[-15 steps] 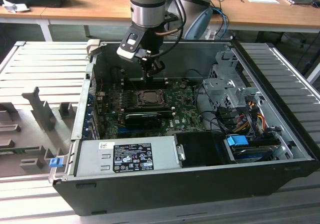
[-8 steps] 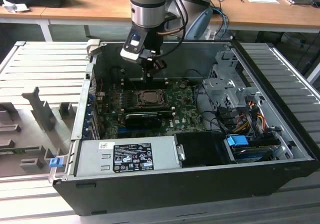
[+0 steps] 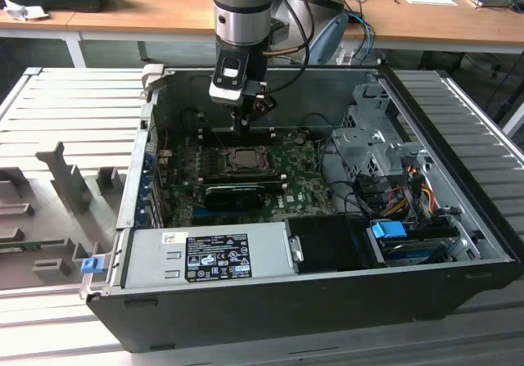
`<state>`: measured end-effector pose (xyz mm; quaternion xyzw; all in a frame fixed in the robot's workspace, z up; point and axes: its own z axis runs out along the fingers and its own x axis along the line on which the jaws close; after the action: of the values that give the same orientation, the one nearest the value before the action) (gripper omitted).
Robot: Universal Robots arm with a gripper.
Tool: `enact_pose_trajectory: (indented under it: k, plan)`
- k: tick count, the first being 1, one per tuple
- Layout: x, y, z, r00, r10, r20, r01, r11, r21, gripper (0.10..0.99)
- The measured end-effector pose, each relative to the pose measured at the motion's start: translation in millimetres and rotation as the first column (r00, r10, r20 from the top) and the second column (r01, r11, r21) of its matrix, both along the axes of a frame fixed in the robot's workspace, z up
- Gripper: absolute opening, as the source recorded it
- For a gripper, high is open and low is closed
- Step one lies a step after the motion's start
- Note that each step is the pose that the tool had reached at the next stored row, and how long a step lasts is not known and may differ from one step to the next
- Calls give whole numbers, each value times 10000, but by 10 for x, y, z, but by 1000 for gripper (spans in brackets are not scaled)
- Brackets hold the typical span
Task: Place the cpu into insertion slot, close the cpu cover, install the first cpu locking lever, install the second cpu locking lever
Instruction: 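Install the first cpu locking lever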
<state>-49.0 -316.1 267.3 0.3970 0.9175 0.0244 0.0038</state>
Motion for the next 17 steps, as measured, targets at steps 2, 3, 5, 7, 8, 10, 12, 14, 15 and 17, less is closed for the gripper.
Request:
enact_pose_trajectory:
  k: [2, 3, 5, 7, 8, 10, 12, 14, 15, 17]
  plan:
    - [0, 0, 0, 9993, 386, 0, -386, 9993, 0, 106]
    - [0, 0, 0, 9967, 813, 0, -813, 9967, 0, 106]
    - [0, 0, 0, 9927, 1210, 0, -1210, 9927, 0, 106]
    - [0, 0, 0, 9822, 1879, 0, -1879, 9822, 0, 106]
    - [0, 0, 0, 9782, 2075, 0, -2075, 9782, 0, 106]
    - [0, 0, 0, 9708, 2399, 0, -2399, 9708, -1, 106]
    - [0, 0, 0, 9604, 2788, 0, -2788, 9604, -1, 106]
    - [0, 0, -3, 9458, 3248, 0, -3248, 9458, 0, 106]
    - [0, 0, -7, 9321, 3621, -2, -3621, 9321, 0, 106]
    - [-1, 0, -13, 9032, 4293, -3, -4293, 9032, -1, 106]
